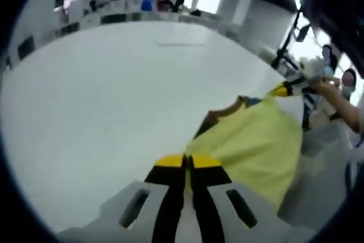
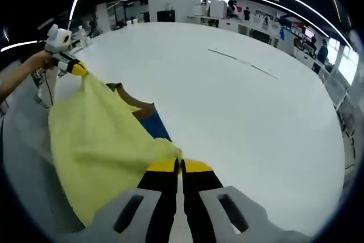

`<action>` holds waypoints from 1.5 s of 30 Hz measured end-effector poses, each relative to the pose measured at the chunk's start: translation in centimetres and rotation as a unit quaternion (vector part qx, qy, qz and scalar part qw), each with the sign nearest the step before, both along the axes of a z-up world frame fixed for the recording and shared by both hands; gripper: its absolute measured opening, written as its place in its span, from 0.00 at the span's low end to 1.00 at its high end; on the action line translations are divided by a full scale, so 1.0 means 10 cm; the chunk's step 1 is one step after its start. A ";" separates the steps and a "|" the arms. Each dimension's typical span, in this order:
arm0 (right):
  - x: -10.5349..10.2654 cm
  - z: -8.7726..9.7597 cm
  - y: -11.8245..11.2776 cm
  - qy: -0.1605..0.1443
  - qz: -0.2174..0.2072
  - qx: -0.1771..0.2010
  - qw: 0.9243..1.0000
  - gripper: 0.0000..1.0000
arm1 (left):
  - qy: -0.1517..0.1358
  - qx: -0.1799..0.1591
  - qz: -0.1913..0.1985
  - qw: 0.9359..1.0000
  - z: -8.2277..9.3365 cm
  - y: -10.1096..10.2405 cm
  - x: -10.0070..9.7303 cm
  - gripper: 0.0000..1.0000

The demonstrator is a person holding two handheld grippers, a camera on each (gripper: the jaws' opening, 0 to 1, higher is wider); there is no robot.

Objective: Fold the garment on the visible template until the final outline fits inside the template.

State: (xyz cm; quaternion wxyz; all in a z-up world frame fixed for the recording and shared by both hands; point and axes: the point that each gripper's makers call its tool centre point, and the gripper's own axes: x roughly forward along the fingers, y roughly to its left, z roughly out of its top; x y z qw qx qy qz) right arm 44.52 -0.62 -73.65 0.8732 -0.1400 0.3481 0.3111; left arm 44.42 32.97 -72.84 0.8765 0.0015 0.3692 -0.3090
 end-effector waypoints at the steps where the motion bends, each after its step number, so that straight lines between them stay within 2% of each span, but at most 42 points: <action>1: 0.00 0.06 -0.02 -0.009 -0.007 0.006 1.000 0.03 | -0.004 -0.001 0.001 1.000 0.02 0.00 0.00 0.00; 10: -0.06 0.46 -0.04 -0.058 -0.012 0.018 0.998 0.03 | -0.048 0.000 0.004 0.999 0.31 0.03 0.03 0.00; 14: -0.01 0.53 -0.05 -0.068 -0.013 0.016 0.997 0.03 | -0.063 -0.004 0.008 0.998 0.41 0.05 0.08 0.00; 17: 0.06 0.45 -0.08 -0.061 -0.018 0.016 0.998 0.03 | -0.062 -0.004 0.012 0.998 0.36 0.06 0.14 0.00; 23: 0.20 0.17 -0.07 -0.035 -0.027 0.013 0.999 0.03 | -0.044 0.012 0.017 0.999 0.10 0.05 0.28 0.00; 27: 0.26 0.04 -0.08 -0.022 -0.029 0.002 0.999 0.03 | -0.038 0.037 0.014 0.998 -0.04 0.05 0.34 0.00; 38: 0.31 -0.22 -0.11 0.000 -0.039 -0.013 0.999 0.03 | -0.031 0.070 0.017 0.997 -0.29 0.07 0.38 0.00; 45: 0.31 -0.32 -0.11 0.003 -0.043 -0.019 0.999 0.03 | -0.035 0.081 0.017 0.996 -0.35 0.06 0.37 0.00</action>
